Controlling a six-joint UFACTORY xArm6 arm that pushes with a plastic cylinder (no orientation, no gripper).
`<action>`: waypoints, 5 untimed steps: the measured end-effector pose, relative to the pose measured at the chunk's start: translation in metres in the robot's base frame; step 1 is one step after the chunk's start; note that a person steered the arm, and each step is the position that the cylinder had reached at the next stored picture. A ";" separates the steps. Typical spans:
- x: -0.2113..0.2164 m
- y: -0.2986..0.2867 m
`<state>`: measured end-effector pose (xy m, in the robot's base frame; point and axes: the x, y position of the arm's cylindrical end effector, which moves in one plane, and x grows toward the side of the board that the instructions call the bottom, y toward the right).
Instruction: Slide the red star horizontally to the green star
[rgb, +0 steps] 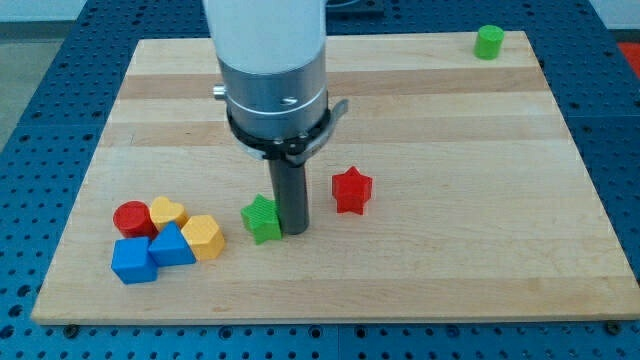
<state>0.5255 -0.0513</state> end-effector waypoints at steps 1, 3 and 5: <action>0.000 -0.016; 0.000 -0.038; -0.001 -0.007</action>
<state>0.5244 -0.0579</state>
